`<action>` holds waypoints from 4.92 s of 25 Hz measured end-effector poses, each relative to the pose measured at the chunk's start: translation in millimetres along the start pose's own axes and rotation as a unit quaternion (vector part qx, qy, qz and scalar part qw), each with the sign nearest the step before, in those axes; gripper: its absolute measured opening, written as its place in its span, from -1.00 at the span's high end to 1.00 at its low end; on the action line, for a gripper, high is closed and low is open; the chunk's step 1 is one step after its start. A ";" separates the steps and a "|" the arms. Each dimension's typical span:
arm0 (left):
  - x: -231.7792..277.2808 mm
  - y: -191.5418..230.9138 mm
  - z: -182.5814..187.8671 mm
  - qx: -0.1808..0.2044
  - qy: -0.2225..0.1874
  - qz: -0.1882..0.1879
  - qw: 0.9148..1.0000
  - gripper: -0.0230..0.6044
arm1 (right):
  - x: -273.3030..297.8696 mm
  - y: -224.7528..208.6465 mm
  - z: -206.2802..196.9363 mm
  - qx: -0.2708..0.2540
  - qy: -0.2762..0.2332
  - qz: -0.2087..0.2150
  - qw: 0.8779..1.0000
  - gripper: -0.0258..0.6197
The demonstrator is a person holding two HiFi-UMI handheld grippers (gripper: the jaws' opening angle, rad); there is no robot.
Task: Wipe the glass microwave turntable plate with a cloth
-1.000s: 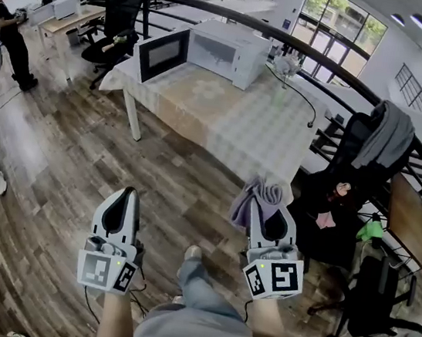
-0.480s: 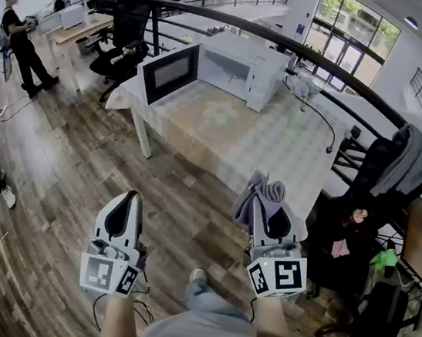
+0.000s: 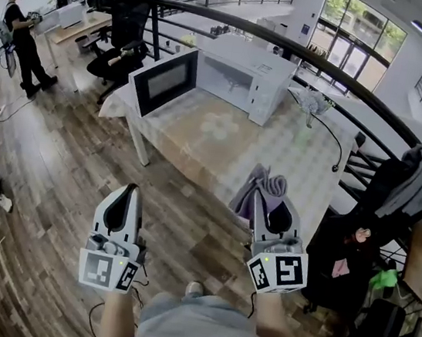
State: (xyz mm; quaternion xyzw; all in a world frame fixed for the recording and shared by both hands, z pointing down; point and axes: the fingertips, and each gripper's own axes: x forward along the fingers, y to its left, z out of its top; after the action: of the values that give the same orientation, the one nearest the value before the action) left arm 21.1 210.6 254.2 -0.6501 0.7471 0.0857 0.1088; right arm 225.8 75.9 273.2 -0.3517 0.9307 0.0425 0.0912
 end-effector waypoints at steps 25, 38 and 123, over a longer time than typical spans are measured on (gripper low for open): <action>211.1 130.3 -74.5 -0.015 0.011 -0.058 0.998 0.89 | 225.4 -32.3 -59.0 -0.005 0.017 -0.049 0.999 0.59; 315.5 191.6 -100.6 -0.013 0.010 -0.142 0.990 0.89 | 324.6 -34.9 -84.9 -0.003 0.025 -0.116 0.993 0.59; 451.2 174.1 -233.7 -0.061 0.105 -0.223 0.967 0.89 | 367.2 -190.6 -443.2 0.121 0.481 -0.242 0.834 0.60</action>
State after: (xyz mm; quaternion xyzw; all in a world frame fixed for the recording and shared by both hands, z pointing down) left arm -222.4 -257.9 353.0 -0.8109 0.5841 0.0363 0.0060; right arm 19.8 -367.9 631.4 -0.5278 0.7402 -0.2685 -0.3184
